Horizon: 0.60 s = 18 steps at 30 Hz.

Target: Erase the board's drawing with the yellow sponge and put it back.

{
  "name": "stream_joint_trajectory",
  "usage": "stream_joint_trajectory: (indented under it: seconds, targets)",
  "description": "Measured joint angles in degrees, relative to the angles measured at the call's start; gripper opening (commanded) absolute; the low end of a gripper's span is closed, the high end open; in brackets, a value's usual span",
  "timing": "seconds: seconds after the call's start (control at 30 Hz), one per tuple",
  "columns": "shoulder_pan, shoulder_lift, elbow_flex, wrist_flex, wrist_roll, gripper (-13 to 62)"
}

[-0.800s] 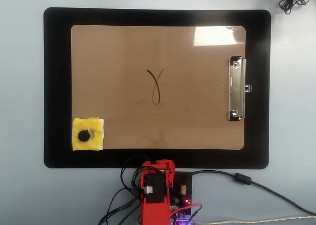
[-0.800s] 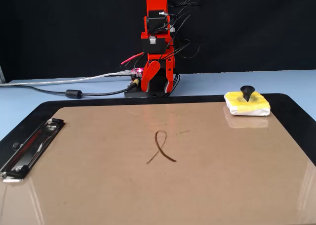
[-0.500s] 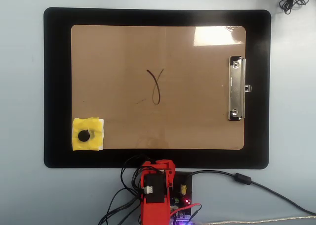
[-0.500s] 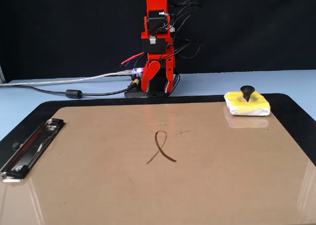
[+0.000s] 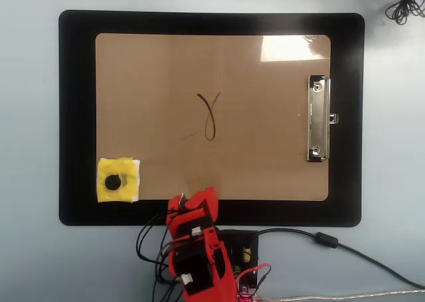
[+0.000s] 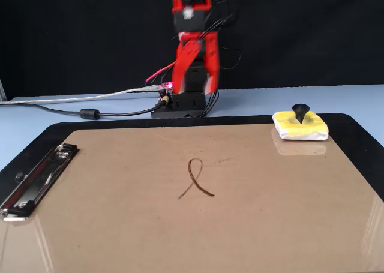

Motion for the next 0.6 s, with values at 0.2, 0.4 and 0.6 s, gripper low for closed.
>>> stream_joint_trajectory:
  seconds: [0.2, 0.4, 0.6]
  targets:
    - [-31.5, -0.1, 9.1, -31.5, -21.3, 33.0]
    - [-39.5, -1.3, 28.5, -70.2, -18.5, 33.0]
    - [-39.6, -6.1, 31.4, -82.8, -7.5, 33.0]
